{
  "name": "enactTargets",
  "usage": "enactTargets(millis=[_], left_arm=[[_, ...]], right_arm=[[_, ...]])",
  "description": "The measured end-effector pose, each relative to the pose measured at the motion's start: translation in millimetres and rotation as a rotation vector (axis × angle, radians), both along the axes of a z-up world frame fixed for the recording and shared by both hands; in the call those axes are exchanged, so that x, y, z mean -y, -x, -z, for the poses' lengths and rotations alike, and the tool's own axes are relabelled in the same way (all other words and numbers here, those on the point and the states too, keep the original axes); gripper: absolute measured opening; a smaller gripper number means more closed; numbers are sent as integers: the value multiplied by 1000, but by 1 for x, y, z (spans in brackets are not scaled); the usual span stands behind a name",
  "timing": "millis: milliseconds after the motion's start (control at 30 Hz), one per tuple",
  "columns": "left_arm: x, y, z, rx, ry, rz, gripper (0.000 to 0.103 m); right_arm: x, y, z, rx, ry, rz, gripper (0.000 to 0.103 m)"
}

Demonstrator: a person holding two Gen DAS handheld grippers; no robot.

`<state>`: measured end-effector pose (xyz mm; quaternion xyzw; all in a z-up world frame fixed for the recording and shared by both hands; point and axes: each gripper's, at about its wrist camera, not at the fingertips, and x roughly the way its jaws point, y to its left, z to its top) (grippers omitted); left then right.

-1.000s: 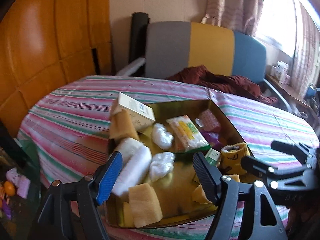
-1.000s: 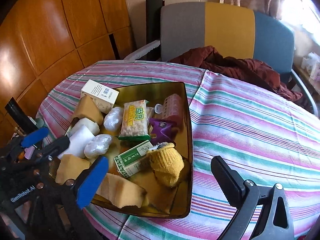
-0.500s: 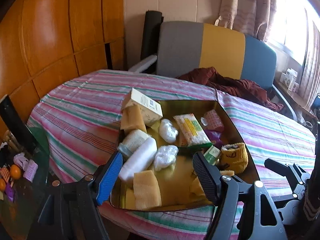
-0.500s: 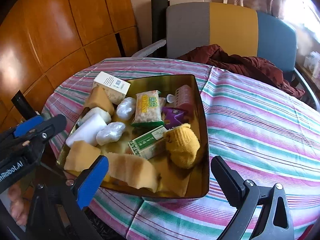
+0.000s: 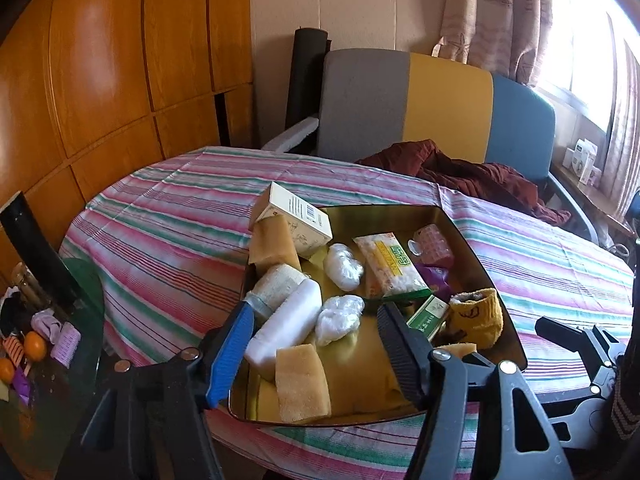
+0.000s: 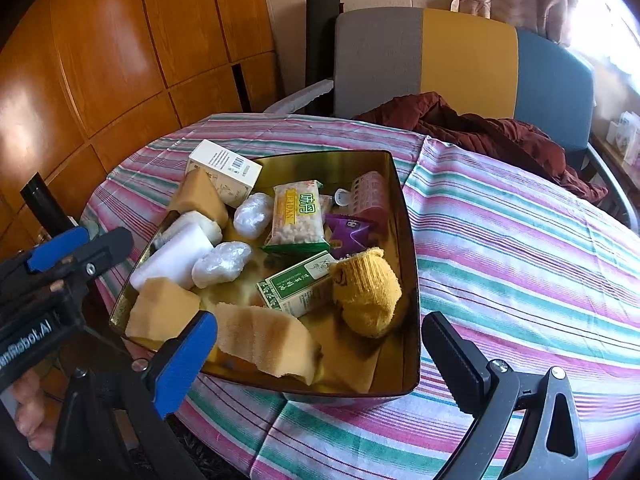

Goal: Organize objects

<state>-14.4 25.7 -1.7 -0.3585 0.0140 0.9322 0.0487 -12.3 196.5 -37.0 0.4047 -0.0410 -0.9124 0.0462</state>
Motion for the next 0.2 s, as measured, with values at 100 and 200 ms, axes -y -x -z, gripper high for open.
enactTargets(millis=[100,200], left_arm=[[4,2,0,-1,-4,-12,60],[5,5,2,24,-18,2,60]], right_arm=[[-2,0,-2,-10,-3,8,103],[-6,-1,-6,-25,5,20,103]])
